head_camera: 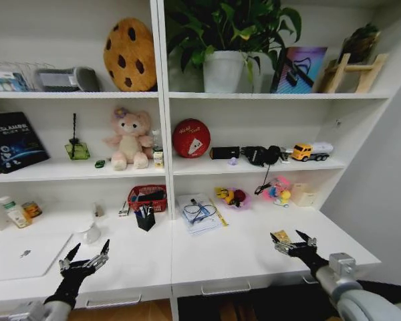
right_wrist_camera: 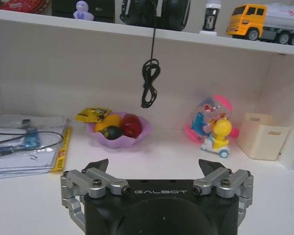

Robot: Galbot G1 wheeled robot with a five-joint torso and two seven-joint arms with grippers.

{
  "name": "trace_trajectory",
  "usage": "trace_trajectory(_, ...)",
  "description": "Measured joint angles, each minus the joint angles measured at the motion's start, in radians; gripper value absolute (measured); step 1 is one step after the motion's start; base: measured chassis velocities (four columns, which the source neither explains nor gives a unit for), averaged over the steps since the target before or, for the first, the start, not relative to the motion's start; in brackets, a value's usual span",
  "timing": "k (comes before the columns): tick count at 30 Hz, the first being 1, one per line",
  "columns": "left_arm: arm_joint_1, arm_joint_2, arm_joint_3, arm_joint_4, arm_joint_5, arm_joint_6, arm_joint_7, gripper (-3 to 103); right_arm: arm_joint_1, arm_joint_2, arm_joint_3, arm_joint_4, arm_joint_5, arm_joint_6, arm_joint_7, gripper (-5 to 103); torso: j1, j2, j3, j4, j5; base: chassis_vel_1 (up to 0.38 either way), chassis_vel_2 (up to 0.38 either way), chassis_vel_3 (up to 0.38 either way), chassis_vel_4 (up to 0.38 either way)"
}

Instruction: Organize the objects on the table.

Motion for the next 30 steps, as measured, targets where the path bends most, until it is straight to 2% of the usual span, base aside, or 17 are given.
trace_trajectory(4,0.000,0.000,0.000,0.000,0.000,0.000,0.000,100,0.070,-0.009,-0.039,-0.096,-0.028,0.026,0.031,100,0.000,0.000,0.000,0.0001,0.0010,-0.088,-0.125,0.107,0.098)
trace_trajectory(7,0.000,0.000,0.000,0.000,0.000,0.000,0.000,100,0.191,-0.055,-0.096,-0.256,-0.033,0.055,0.029,100,0.000,0.000,0.000,0.0003,0.0006,-0.021,-0.045,0.018,0.026)
trace_trajectory(13,0.000,0.000,0.000,0.000,0.000,0.000,0.000,100,0.313,-0.090,-0.159,-0.396,-0.034,0.054,0.021,100,0.000,0.000,0.000,0.0007,0.0002,0.030,0.054,-0.013,-0.031)
trace_trajectory(23,0.000,0.000,0.000,0.000,0.000,0.000,0.000,100,0.270,-0.060,-0.155,-0.389,-0.013,0.022,0.036,98,0.000,0.000,0.000,-0.0003,0.0001,0.002,0.005,-0.002,-0.002)
trace_trajectory(25,0.000,0.000,0.000,0.000,0.000,0.000,0.000,100,0.266,-0.047,-0.156,-0.393,-0.026,0.036,0.027,88,0.000,0.000,0.000,0.0001,0.0002,0.000,0.000,0.000,0.000)
trace_trajectory(26,0.000,0.000,0.000,0.000,0.000,0.000,0.000,100,0.266,-0.047,-0.156,-0.393,-0.026,0.036,0.027,88,0.000,0.000,0.000,0.0001,0.0002,0.000,0.000,0.000,0.000)
trace_trajectory(28,0.000,0.000,0.000,0.000,0.000,0.000,0.000,100,0.265,-0.046,-0.157,-0.392,-0.030,0.038,0.015,77,0.000,0.000,0.000,0.0003,0.0001,0.000,0.000,0.000,0.000)
trace_trajectory(29,0.000,0.000,0.000,0.000,0.000,0.000,0.000,100,0.265,-0.046,-0.157,-0.392,-0.030,0.038,0.015,77,0.000,0.000,0.000,0.0003,0.0001,0.000,0.000,0.000,0.000)
trace_trajectory(30,0.000,0.000,0.000,0.000,0.000,0.000,0.000,100,0.266,-0.047,-0.158,-0.392,-0.032,0.038,0.007,71,0.000,0.000,0.000,0.0003,0.0001,0.000,0.000,0.000,0.000)
